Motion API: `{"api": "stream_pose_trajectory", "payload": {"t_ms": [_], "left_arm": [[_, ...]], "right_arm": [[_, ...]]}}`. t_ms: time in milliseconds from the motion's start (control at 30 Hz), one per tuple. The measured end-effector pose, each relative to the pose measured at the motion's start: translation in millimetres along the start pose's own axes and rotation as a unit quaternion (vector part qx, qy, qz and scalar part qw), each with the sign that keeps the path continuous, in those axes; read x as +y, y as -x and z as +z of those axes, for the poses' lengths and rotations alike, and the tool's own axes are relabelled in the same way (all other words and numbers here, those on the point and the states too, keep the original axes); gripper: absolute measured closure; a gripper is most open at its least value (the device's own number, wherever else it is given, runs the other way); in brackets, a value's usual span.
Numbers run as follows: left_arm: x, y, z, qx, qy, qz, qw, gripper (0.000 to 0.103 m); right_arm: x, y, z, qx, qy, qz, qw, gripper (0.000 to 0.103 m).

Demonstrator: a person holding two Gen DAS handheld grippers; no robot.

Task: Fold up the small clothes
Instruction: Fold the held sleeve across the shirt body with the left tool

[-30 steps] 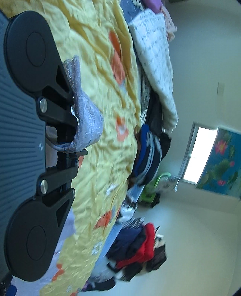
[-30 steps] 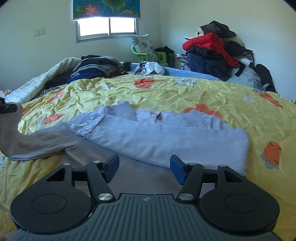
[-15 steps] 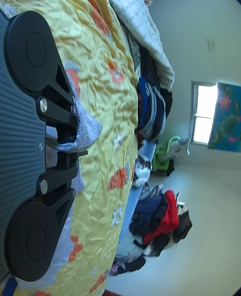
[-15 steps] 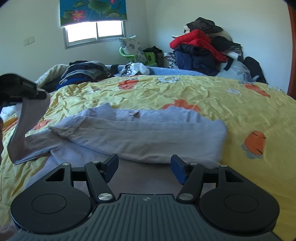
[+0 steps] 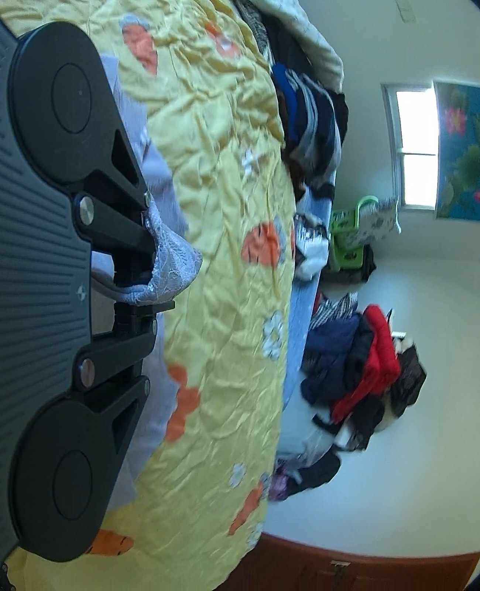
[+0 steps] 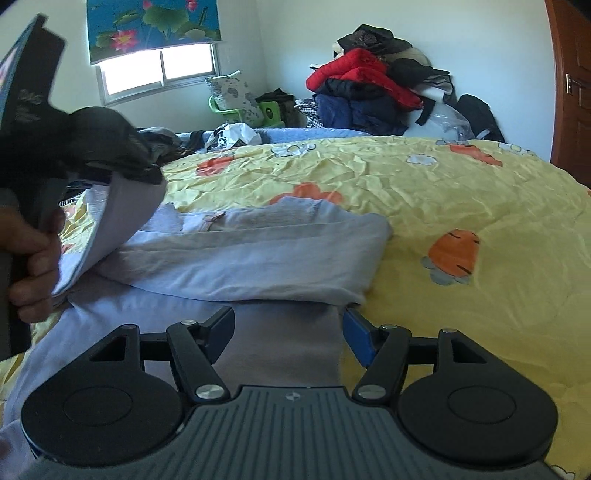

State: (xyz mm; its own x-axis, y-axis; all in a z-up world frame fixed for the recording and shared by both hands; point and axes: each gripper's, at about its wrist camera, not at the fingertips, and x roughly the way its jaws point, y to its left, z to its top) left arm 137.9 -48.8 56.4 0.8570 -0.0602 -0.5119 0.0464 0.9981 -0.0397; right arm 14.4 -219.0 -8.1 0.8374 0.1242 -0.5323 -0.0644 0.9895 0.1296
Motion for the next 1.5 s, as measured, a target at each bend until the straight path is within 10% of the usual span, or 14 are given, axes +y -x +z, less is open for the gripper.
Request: {"api": "stream_pose_trajectory", "payload": {"t_ms": [1500], "left_arm": [[-118,-23,-21,0.028,-0.091,-0.062,0.9935,0.098]], "right_arm": [[-36,9,-21,0.009,-0.026,-0.019,0.999,0.032]]}}
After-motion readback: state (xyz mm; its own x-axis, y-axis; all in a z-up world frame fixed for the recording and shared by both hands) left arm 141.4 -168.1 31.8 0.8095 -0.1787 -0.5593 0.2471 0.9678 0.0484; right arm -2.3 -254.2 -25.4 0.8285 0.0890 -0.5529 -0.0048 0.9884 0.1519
